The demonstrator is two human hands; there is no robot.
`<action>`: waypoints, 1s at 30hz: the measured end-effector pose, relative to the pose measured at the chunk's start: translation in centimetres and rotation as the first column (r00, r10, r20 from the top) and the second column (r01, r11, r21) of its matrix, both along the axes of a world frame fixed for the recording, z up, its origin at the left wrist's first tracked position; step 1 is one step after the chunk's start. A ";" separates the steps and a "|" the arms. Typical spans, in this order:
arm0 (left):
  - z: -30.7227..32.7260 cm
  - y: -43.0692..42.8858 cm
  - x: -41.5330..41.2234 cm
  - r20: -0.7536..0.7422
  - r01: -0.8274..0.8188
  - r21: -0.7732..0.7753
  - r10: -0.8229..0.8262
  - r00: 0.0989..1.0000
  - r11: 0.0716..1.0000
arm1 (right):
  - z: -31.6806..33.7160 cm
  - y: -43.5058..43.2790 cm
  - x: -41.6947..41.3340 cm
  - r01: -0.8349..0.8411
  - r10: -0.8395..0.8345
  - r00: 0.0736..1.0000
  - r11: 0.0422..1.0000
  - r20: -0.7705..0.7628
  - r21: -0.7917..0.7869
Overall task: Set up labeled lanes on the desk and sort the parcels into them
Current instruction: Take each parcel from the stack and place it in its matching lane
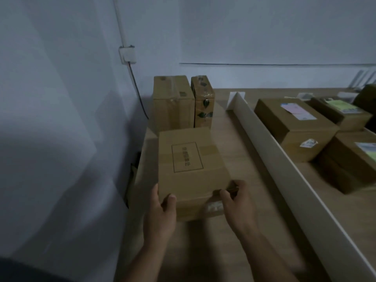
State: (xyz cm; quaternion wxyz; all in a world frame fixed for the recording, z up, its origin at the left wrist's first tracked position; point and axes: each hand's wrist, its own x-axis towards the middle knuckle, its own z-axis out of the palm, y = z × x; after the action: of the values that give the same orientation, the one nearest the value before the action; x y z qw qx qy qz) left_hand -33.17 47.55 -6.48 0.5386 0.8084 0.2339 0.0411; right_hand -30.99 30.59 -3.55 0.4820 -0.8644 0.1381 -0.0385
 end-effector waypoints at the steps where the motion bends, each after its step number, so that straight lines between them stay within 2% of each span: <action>1: -0.5 0.0 -0.6 -0.024 0.003 -0.015 -0.003 1.000 1.000 | -0.6 -0.1 -0.5 0.001 -0.001 1.000 1.000 -0.027 0.002; 6: -1.6 0.8 -0.7 -0.132 -0.001 -0.052 -0.006 0.991 0.999 | -2.4 -0.9 -0.4 0.010 -0.020 0.989 0.998 -0.146 -0.064; 10: -1.0 2.1 2.1 -0.183 0.047 -0.005 -0.048 0.982 0.999 | -2.7 -1.5 2.6 -0.040 0.006 0.973 0.989 -0.230 -0.141; 15: 0.0 2.4 7.2 -0.222 0.062 0.002 -0.060 0.973 0.998 | -3.0 -1.0 7.4 -0.146 0.118 0.960 0.985 -0.252 -0.093; 20: 0.8 1.9 10.1 -0.213 0.011 -0.065 -0.025 0.977 0.998 | -2.1 -0.4 10.7 -0.192 0.151 0.952 0.972 -0.267 -0.134; 23: 1.5 1.8 10.8 -0.155 0.005 -0.066 -0.015 0.988 0.998 | -1.5 -0.6 11.6 -0.176 0.147 0.962 0.978 -0.229 -0.113; 27: 4.0 1.5 11.2 0.038 0.011 -0.084 -0.008 0.999 0.996 | 0.2 -0.8 12.1 -0.097 0.107 0.990 0.990 -0.087 0.107; 30: 6.7 1.2 10.7 0.211 -0.054 -0.067 0.067 0.975 0.996 | 1.6 -0.8 11.8 -0.062 0.061 0.998 0.971 0.012 0.229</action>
State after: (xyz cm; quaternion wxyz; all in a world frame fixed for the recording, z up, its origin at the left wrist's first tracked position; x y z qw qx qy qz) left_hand -22.50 48.75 0.25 0.5834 0.7751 0.2004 0.1370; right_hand -19.23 29.75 -1.96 0.5799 -0.8067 0.1135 -0.0093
